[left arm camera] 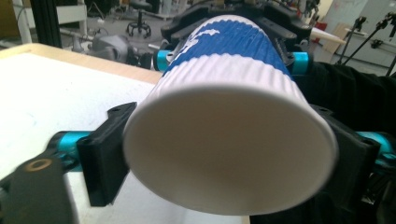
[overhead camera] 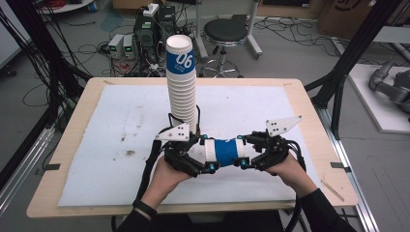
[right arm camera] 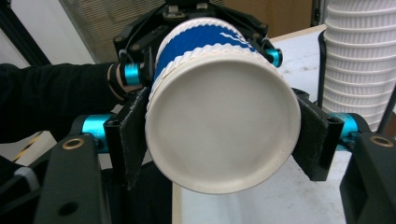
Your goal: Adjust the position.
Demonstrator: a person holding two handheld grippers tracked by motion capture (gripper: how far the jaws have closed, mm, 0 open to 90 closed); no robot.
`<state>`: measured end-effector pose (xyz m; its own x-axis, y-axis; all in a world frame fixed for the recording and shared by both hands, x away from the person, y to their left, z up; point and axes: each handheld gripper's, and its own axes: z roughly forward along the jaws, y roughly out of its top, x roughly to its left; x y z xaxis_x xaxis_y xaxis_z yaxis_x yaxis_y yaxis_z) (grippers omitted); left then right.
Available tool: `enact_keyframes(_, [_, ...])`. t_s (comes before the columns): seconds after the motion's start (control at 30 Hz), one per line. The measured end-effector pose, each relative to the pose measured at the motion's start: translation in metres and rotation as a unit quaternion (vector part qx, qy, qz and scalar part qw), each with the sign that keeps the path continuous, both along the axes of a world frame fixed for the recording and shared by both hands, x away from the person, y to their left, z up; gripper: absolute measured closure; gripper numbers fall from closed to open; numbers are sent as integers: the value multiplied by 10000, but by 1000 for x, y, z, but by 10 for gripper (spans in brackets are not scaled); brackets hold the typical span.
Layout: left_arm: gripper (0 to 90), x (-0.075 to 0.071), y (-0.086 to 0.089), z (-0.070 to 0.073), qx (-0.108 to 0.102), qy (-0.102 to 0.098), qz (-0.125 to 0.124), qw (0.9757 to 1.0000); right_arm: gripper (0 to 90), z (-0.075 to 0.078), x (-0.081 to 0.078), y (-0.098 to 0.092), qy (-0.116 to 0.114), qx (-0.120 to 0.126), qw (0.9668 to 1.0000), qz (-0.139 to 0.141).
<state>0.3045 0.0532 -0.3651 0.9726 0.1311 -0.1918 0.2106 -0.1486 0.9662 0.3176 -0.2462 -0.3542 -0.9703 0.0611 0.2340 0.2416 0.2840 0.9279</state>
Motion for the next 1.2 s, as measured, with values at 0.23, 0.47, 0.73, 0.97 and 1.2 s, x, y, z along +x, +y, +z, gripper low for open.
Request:
enact_keyframes(0.23, [194, -1, 1, 5, 210, -68, -58, 9997, 257, -2, -1, 3, 23, -133, 9999, 41])
enact_keyframes(0.47, [200, -4, -3, 15, 1038, -253, -107, 9942, 207, 6, -3, 3, -212, -627, 9978, -45])
enact_keyframes(0.73, [200, -6, -8, 26, 1817, -431, -97, 9824, 207, 9, -11, 19, -748, -1670, 9831, 62])
enact_keyframes(0.97, [193, -5, -7, 28, 1736, -425, -83, 9839, 289, 4, -12, 27, -995, -1835, 9779, 88])
enact_keyframes(1.2, [76, -5, 0, 22, 644, -193, 127, 9977, 300, 0, -4, 16, -633, -968, 9932, 155])
